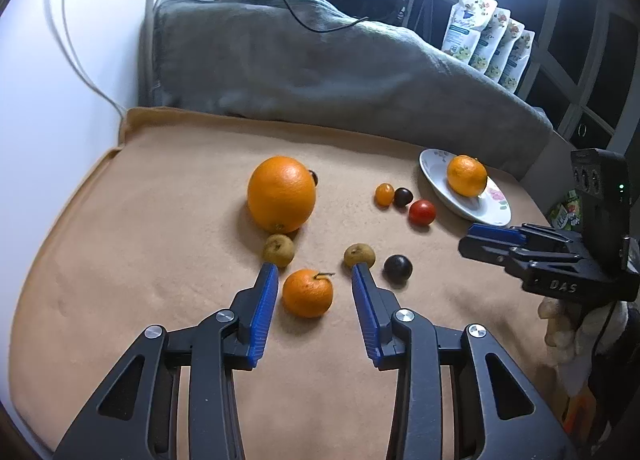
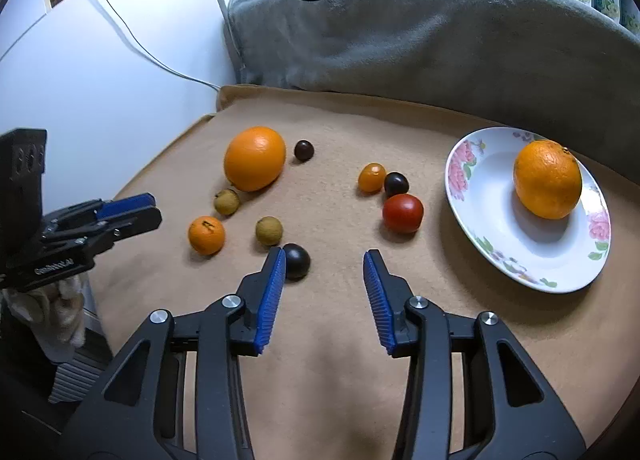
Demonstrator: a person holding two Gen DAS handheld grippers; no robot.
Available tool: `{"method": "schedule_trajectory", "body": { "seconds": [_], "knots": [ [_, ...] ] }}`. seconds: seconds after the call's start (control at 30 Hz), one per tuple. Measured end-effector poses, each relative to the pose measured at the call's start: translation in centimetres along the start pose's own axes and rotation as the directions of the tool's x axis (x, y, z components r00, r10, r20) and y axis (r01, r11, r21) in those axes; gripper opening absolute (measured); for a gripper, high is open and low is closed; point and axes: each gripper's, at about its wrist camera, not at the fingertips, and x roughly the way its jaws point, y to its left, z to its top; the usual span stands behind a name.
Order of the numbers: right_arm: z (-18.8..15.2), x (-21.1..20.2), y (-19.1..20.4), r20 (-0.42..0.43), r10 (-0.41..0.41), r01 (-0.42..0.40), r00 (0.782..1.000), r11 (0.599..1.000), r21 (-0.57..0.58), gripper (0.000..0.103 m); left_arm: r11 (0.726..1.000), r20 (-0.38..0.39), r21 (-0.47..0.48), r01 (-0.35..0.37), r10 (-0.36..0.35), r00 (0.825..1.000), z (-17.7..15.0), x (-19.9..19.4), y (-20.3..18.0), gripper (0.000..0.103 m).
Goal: Organize fruits
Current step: 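Move the right gripper toward the red cherry tomato while the left approaches a brown fruit, then grasp the red cherry tomato with the right gripper while the left grasps the brown fruit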
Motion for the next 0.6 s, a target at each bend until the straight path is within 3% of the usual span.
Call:
{"method": "schedule_trajectory", "body": {
  "seconds": [0.2,0.6],
  "knots": [
    [1.2,0.3,-0.7,-0.014,-0.064,0.063,0.998,0.996,-0.062,0.033,0.999,-0.016,0.045,0.027,-0.026,1.000,0.6,1.3,-1.4,0.032],
    [2.4,1.8,-2.0,-0.044,-0.119,0.112,0.992,0.984,-0.135,0.032,0.995,-0.048,0.089,0.046,-0.042,0.998,1.7,3.1,-2.6,0.032]
  ]
}}
